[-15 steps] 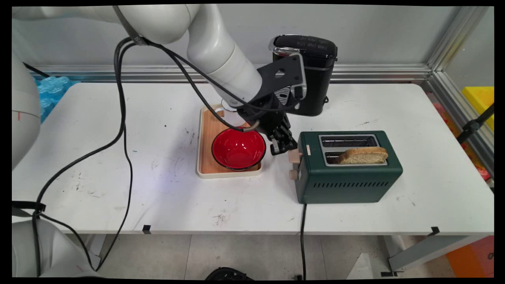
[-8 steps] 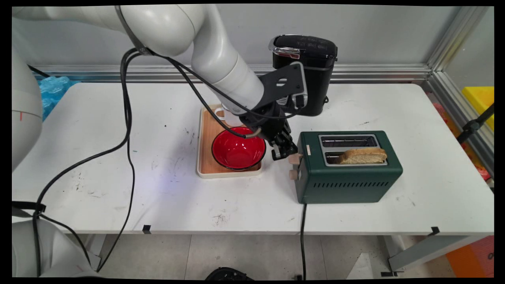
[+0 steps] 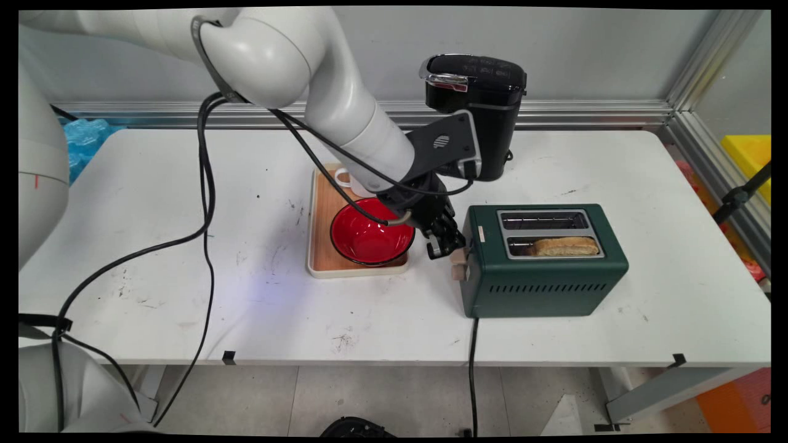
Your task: Press the toaster switch
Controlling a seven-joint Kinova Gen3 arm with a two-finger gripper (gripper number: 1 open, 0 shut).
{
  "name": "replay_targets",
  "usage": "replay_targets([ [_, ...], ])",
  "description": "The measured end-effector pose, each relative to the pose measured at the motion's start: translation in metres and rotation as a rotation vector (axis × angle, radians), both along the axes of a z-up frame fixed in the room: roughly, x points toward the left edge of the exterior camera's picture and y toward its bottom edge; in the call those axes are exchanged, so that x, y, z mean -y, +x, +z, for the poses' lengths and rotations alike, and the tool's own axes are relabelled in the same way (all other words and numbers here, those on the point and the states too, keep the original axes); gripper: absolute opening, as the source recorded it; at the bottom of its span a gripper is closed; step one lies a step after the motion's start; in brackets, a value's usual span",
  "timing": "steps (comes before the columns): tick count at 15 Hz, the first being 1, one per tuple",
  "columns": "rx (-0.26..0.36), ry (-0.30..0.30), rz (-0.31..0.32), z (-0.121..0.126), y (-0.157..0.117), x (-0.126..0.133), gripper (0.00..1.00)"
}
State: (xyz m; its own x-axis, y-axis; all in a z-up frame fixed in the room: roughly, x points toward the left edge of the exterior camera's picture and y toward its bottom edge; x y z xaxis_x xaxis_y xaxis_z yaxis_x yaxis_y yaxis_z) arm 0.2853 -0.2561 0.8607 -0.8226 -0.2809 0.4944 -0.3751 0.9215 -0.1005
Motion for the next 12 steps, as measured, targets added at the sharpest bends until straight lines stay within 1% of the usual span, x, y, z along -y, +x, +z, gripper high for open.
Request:
replay_targets([
  [7,-0.006,0.012,0.017,-0.016,0.000,-0.002,0.00],
  [12,-0.006,0.021,0.016,-0.024,0.004,-0.005,0.00],
])
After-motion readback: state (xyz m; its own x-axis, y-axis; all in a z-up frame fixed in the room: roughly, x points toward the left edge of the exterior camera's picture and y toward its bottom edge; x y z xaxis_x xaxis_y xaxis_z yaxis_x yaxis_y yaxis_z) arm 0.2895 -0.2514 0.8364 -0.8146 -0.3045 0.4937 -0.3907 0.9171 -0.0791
